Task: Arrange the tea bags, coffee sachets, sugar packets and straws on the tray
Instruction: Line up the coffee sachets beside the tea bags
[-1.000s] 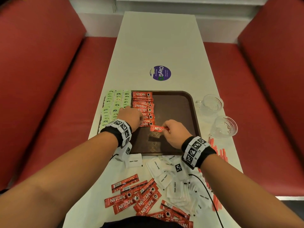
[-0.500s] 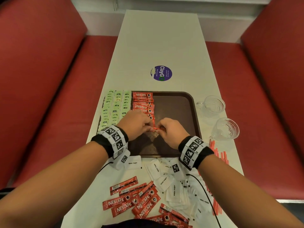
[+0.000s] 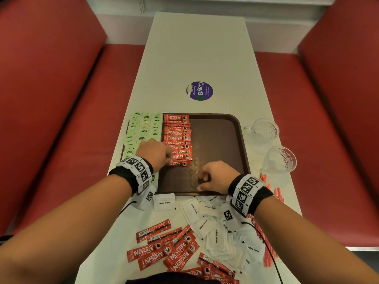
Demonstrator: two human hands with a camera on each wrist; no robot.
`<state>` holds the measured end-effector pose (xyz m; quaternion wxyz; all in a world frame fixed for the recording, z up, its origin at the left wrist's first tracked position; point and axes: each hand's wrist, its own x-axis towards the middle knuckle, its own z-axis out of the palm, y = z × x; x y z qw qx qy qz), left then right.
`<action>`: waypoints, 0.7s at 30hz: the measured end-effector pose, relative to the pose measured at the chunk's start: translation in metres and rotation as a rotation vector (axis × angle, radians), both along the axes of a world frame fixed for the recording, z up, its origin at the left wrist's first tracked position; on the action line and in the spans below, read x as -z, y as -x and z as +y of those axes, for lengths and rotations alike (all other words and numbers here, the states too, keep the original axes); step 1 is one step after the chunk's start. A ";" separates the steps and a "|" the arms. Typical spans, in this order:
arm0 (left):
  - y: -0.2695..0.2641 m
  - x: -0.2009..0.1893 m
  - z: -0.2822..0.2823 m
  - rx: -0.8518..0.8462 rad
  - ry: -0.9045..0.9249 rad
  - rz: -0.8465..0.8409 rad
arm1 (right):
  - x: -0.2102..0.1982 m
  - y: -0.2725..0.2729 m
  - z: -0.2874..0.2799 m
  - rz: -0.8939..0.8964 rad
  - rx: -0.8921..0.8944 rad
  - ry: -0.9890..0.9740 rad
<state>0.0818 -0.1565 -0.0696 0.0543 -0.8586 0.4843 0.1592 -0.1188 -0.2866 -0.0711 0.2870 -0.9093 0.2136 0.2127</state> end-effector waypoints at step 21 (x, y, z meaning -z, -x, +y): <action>0.021 -0.011 0.000 0.116 0.093 -0.011 | -0.006 0.013 0.033 0.035 -0.184 0.186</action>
